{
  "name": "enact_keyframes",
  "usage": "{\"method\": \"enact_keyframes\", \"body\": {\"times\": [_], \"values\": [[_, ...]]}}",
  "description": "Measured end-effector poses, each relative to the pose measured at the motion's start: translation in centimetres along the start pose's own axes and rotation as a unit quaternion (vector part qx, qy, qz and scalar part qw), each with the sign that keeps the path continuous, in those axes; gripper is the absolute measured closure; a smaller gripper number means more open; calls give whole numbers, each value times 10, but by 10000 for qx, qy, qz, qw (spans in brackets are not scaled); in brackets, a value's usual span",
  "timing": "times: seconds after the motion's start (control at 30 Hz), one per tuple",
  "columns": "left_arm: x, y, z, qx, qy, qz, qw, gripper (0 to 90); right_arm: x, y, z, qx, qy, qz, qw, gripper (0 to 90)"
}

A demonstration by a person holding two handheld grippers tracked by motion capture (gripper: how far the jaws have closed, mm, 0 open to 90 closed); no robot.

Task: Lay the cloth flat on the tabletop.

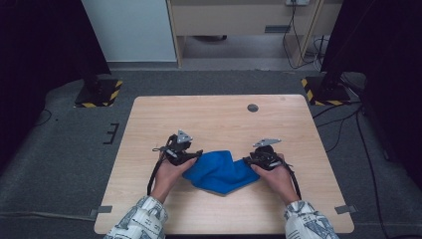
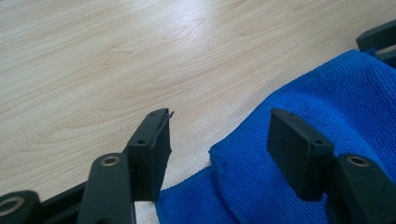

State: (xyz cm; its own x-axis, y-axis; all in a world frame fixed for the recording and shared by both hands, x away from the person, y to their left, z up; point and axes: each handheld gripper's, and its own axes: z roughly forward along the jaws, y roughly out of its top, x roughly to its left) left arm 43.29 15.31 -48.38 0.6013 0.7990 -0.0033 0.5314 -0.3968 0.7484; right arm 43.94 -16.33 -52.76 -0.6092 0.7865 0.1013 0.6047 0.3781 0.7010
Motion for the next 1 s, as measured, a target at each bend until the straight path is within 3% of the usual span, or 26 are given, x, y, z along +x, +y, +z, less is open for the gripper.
{"method": "enact_keyframes", "body": {"times": [0.1,0.17,0.4,0.53,0.67,0.7,0.77,0.87,0.9,1.0], "values": [[1,-1,2,49,-1,-69,10000,380,0,0,-1,73,68,-81,9999,832],[2,-2,4,72,22,-81,9999,393,-1,-1,-2,79,137,-5,9999,875],[3,-3,9,128,81,-99,9998,412,-2,-4,-2,-15,138,-20,9999,878],[1,-5,18,285,47,-104,9995,438,-1,-7,-3,-82,113,54,9999,876],[-2,-9,24,505,107,98,9986,450,-2,-7,-5,-40,120,-22,9999,876],[-1,-11,25,523,89,70,9986,452,-2,-7,-5,-35,131,3,9999,876],[1,-14,26,502,-71,-8,9987,491,-3,-8,-6,-24,154,35,9999,873],[2,-16,29,595,-96,3,9982,519,-4,-8,-5,-45,164,34,9998,873],[1,-16,31,571,-201,-4,9982,580,-3,-8,-6,-25,171,44,9998,873],[-1,-16,32,618,-217,27,9978,655,-4,-7,-6,-20,178,26,9998,873]]}}
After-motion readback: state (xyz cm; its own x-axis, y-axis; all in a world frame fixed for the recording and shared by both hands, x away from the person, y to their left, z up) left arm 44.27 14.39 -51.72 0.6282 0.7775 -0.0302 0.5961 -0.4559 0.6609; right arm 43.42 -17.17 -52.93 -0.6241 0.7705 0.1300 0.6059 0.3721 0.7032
